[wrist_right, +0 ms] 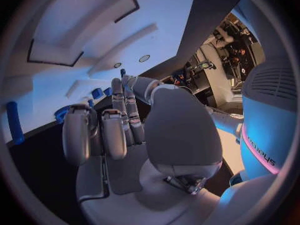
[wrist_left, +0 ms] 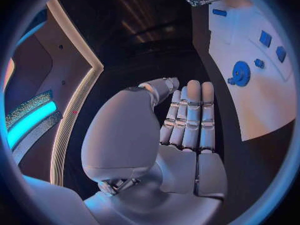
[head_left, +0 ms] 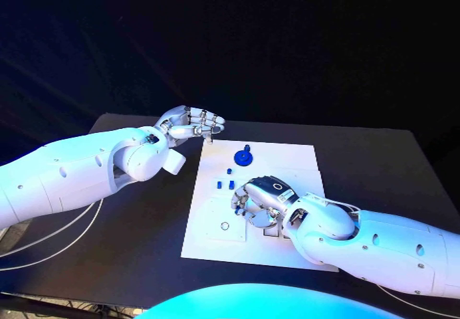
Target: Assemble the parts on the task board
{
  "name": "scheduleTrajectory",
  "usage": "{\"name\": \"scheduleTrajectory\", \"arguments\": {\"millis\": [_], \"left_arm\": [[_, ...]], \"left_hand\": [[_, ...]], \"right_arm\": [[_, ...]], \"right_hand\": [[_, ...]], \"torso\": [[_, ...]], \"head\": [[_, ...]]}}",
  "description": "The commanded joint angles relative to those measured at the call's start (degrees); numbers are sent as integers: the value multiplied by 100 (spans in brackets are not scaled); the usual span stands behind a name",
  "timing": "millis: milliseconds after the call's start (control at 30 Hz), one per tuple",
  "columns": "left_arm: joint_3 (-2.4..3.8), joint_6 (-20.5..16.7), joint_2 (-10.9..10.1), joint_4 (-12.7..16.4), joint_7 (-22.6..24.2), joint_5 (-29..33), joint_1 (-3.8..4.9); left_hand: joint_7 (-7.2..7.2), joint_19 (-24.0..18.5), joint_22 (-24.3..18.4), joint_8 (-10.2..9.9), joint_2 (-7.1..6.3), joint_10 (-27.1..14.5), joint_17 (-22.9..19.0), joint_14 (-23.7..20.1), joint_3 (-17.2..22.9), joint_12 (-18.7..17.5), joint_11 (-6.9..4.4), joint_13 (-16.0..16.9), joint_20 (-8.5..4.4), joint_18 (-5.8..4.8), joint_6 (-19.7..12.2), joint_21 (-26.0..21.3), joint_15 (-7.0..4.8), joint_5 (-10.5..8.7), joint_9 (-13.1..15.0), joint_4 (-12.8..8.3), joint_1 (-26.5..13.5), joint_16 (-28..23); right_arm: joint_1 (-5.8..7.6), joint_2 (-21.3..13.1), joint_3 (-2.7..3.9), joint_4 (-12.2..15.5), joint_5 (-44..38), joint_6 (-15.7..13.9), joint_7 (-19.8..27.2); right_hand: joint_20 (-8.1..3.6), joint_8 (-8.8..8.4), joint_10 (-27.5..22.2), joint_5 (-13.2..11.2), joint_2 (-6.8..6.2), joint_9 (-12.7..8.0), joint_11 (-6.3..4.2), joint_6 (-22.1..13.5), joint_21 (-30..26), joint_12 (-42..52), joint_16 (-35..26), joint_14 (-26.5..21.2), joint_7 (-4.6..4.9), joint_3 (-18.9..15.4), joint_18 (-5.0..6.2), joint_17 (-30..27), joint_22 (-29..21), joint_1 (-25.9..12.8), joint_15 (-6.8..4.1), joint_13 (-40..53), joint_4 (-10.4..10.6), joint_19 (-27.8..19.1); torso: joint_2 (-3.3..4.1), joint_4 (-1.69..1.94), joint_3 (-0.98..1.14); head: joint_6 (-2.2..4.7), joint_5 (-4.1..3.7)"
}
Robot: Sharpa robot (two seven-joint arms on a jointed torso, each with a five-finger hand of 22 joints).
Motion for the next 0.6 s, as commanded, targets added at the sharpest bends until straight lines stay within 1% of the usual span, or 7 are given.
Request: {"name": "scheduleTrajectory", "arguments": {"millis": [33, 233, 600], "left_arm": [[5, -20, 14, 15, 74, 64, 7], [4, -6, 13, 13, 59, 65, 7], [4, 23, 9, -1, 26, 65, 7]], "left_hand": [[71, -33, -8, -10, 40, -36, -5, -7, -6, 29, -4, -4, -11, 85, -16, -28, 16, 29, 3, -24, -1, -32], [71, -34, -9, -11, 39, -41, -9, -7, -8, 32, -4, -5, -10, 84, -18, -29, 18, 29, 3, -25, -6, -36], [71, -34, -9, -11, 39, -41, -9, -7, -8, 32, -4, -5, -10, 84, -18, -29, 18, 29, 3, -25, -6, -36]], "right_arm": [[-17, 18, -5, -24, -141, 96, 48], [-27, 23, -10, -50, -187, 124, 14], [-31, 17, -12, -61, -261, 176, -44]], "right_hand": [[-35, 18, 243, 8, 28, 6, -189, 25, -35, -6, -33, 303, 17, 0, -101, -7, 1107, -19, -41, 4, -30, 159], [-35, 18, 243, 8, 28, 6, -189, 25, -35, -6, -33, 303, 17, 0, -101, -7, 1107, -19, -41, 4, -30, 159], [-35, 18, 243, 8, 28, 6, -189, 25, -35, -6, -33, 303, 17, 0, -101, -7, 1107, -19, -41, 4, -30, 159]], "torso": [[1, -4, 2], [0, -5, 5], [2, -4, 7]], "head": [[-19, 21], [-33, 30], [-37, 16]]}}
